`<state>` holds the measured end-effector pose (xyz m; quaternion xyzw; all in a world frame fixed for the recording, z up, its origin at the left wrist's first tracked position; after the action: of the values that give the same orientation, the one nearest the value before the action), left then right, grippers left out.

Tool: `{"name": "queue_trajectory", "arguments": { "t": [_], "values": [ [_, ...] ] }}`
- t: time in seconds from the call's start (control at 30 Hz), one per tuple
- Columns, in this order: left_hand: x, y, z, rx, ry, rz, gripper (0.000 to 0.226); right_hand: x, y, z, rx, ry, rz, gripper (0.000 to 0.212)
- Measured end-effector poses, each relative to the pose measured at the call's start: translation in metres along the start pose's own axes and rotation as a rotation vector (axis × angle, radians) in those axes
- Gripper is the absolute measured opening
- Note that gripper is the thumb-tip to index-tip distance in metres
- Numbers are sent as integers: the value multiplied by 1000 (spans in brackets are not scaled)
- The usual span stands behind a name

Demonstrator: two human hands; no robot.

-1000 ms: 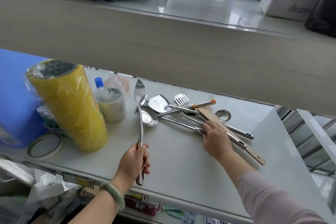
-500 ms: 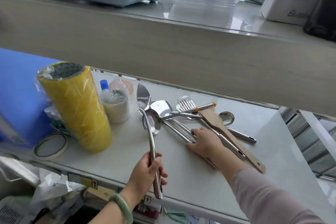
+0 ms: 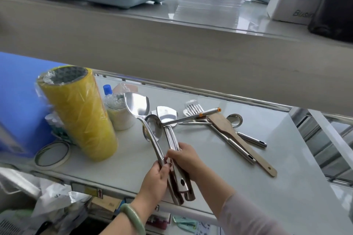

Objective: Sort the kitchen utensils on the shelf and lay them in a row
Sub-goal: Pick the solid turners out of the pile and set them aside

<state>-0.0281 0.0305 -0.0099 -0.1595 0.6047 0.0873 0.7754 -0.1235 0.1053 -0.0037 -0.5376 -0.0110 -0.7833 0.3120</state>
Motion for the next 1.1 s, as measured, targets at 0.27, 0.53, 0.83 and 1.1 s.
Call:
{"name": "queue_trajectory", "arguments": {
  "t": [0.27,0.53,0.83,1.1],
  "values": [
    [-11,0,-2,62,-48,269,23,11,8,13,60,24,-217,10],
    [-33,-5,-10,104,-24,286,18,44,-16,51,236,203,-368,16],
    [-17,-19,-39,104,-48,283,25,31,-53,67,197,144,20,24],
    [-13,-30,-64,15,13,187,24,5,-72,89,309,25,84,18]
  ]
}}
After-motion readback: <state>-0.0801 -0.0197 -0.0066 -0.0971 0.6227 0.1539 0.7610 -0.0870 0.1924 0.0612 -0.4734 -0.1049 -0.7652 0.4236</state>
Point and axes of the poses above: each hand's wrist, its own z-axis away from the middle knuckle, its own y-axis out of the palm, x = y × z, the point moved 7 cm from there along -z, towards the middle knuckle, and after that the axes turned 4 degrees about y, right-handed, at the moved point
